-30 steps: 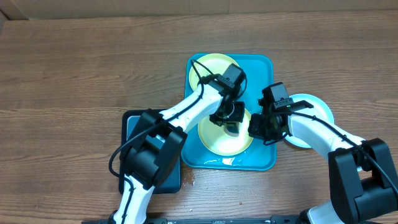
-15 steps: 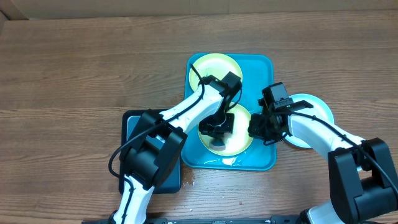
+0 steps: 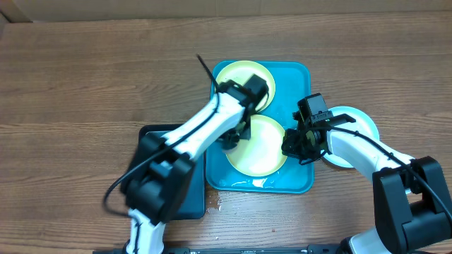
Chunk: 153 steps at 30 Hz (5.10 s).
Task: Clean dirty plates on tray and stack at the side
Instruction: 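Scrub the yellow plate with the sponge in the left gripper, then return the sponge to the black tray with the left gripper, then lift the yellow plate with the right gripper and tilt it over the black tray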
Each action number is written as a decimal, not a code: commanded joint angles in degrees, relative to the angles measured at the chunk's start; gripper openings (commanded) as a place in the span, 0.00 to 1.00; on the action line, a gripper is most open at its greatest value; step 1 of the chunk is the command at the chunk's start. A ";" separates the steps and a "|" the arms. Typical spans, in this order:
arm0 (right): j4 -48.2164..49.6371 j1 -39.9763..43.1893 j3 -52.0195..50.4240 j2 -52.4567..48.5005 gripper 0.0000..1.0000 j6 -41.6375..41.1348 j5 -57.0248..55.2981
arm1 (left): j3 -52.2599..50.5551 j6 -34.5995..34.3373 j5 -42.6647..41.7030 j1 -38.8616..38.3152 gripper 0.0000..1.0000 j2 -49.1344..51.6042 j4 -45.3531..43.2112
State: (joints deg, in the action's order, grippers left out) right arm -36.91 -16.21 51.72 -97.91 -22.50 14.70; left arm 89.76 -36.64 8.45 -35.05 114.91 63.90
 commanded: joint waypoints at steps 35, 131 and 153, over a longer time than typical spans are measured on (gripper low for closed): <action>-12.07 1.97 10.97 8.22 0.04 0.48 -5.73 | -11.89 3.30 -1.01 16.39 1.00 -26.73 4.15; 33.75 -47.17 15.56 10.27 0.04 36.50 -60.15 | -1.14 3.87 3.76 36.41 1.00 -42.93 5.79; 36.26 -48.28 15.52 10.25 0.04 41.77 -61.64 | -1.14 3.87 3.76 36.41 1.00 -42.93 5.79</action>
State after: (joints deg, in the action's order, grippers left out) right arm -0.78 -63.37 65.58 -88.60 16.03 -48.75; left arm 87.55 -33.91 12.23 1.17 72.49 69.67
